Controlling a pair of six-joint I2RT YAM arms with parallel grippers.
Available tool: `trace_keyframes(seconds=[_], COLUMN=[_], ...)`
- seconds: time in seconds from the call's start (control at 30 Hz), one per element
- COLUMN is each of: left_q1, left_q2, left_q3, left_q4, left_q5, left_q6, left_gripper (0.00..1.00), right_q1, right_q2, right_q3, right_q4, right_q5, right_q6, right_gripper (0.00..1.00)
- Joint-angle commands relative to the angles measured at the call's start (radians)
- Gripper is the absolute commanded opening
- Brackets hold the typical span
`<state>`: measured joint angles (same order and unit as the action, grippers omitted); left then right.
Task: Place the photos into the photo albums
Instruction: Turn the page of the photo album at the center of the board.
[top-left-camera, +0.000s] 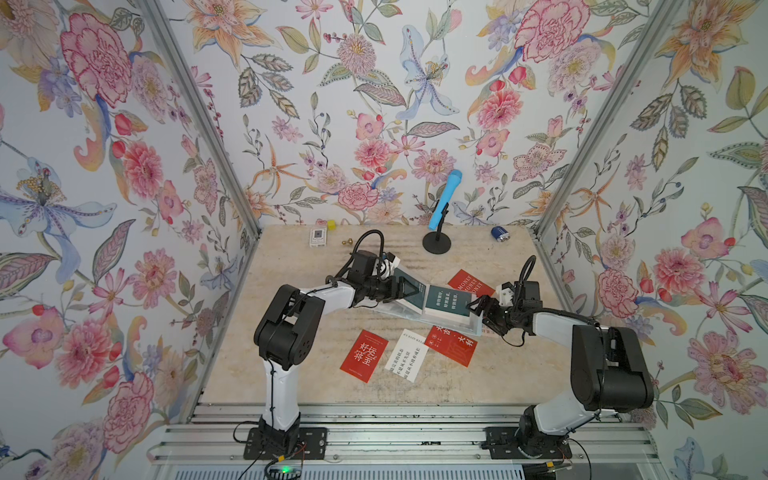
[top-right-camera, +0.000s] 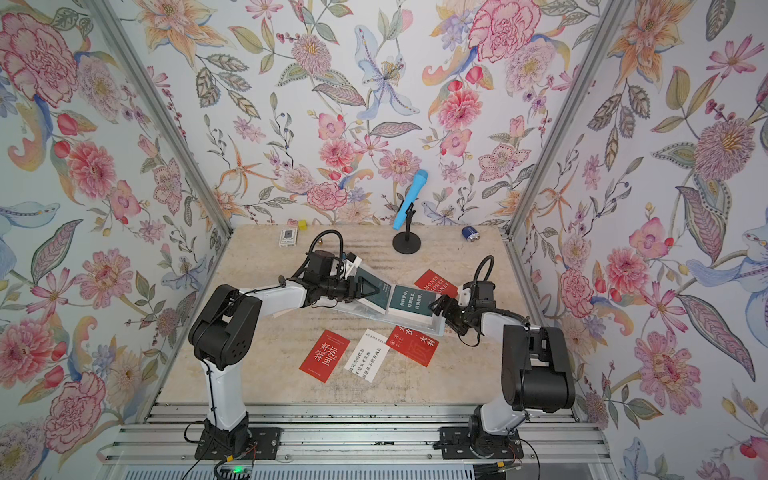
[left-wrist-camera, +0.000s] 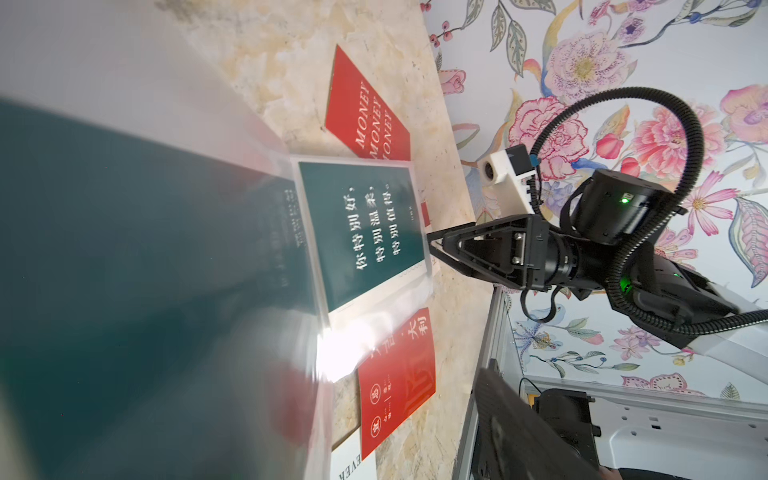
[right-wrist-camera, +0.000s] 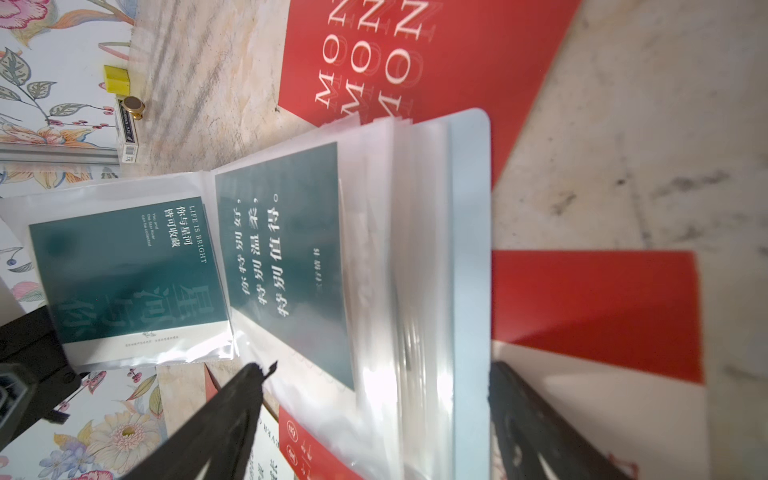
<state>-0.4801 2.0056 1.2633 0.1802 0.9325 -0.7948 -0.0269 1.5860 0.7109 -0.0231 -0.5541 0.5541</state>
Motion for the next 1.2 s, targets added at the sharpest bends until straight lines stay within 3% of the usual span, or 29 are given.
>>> trace_keyframes(seconds=[0.0,0.23,0.43,0.63,0.87,1.0,1.17], left_q1=[-0.050,-0.149,-0.178,-0.072,0.100,0.171,0.246], left_q2=[0.014,0.124,0.135,0.003,-0.065,-0.083,-0.062], left_q3=[0.081,0.231,0.326,0.298,0.162,0.077,0.015], left_q4=[0.040,0.048,-0.016,-0.272,-0.511,-0.512,-0.442], left_q5=[0.016,-0.001,0.000,-0.139,-0.471,-0.562,-0.563], left_q6=[-0.044,-0.093,-0.055,0.161,0.370,0.415,0.414], left_gripper=[0.77,0.75,0.76,0.77,0.79,0.80,0.80], right_q1=[-0.026,-0.206,-0.260,-0.213,0.024,0.071,0.071], right_q2=[-0.022,-0.213,-0.326,-0.370,-0.211,-0.120,-0.069], right_q3=[-0.033,-0.077,-0.037,0.006,0.059,0.073,0.079], right_q4=[-0.037,-0.075,-0.195,-0.244,-0.234,-0.201,-0.187], right_q5=[-0.034,-0.096,-0.056,0.017,0.103,0.118,0.120], right_q6=[0.003,0.021,-0.016,-0.025,-0.032,-0.033,-0.046], right_gripper=[0.87,0.87,0.88,0.87,0.88,0.88,0.88])
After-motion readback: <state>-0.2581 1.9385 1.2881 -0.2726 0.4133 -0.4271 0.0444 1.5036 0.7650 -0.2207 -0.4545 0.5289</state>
